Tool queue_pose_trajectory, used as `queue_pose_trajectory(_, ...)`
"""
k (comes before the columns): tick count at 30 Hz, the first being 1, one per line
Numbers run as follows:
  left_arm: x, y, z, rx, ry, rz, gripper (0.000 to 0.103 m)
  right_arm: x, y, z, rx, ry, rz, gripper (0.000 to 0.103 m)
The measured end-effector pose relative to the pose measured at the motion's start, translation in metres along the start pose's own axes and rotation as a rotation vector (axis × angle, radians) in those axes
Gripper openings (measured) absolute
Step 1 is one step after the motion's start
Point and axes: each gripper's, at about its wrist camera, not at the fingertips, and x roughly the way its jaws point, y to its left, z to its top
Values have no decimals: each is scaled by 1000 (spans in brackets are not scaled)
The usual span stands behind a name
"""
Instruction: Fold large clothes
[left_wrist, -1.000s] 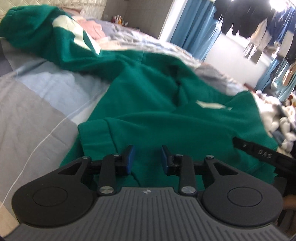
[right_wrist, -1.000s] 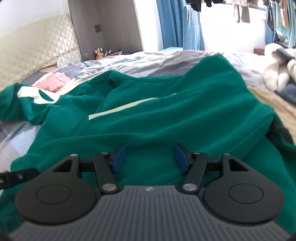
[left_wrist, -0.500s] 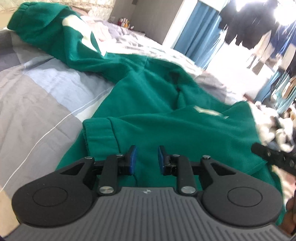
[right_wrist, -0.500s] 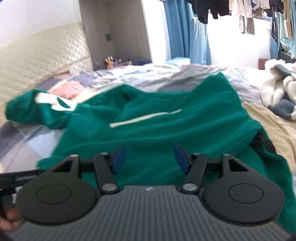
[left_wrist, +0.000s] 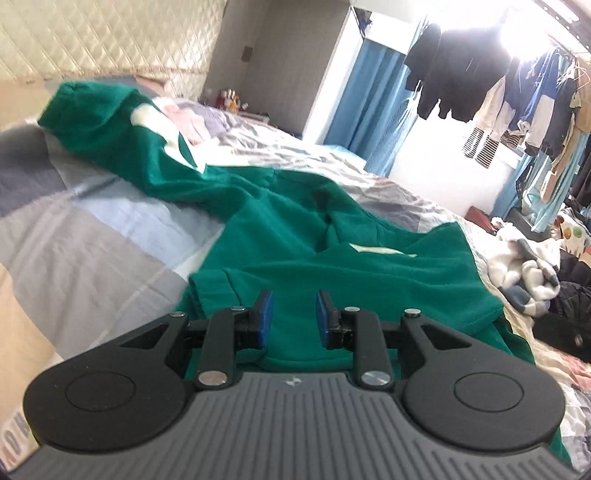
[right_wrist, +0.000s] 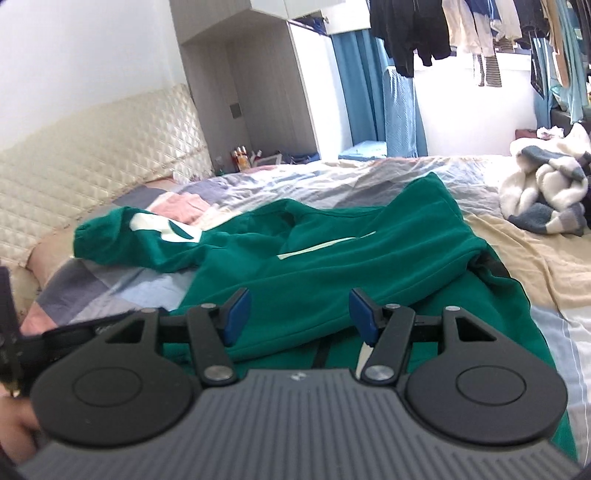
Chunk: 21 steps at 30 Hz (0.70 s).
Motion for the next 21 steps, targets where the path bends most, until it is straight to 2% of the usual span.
queue_pose_trajectory(4,-13,4,12,16,-28,5,29,-4,2,-12,-58,-23,11,61)
queue_pose_trajectory(6,-19,5,23,30,-53,24,36,3,-3,-14,-52,-15,6,61)
queue_pose_trajectory(8,-22,9,35,59,-81,42,51,11,-10,-16,-14,1,13,61)
queue_pose_trajectory(9,-21,13,43,80,-87,53,52,15,-12,-16,-2,8,15,61)
queue_pose_trajectory(13,-4,45,75,141,-64,161,65,30,-16,-19,-8,29,17,61)
queue_pose_trajectory(17,19,93,108,172,-53,275,71,47,-22,-24,19,58,-2,61)
queue_pose_trajectory(20,38,127,133,225,-97,359,85,59,-31,-28,63,78,-18,61)
queue_pose_trajectory(21,45,136,141,260,-112,387,85,64,-35,-29,81,80,-26,61)
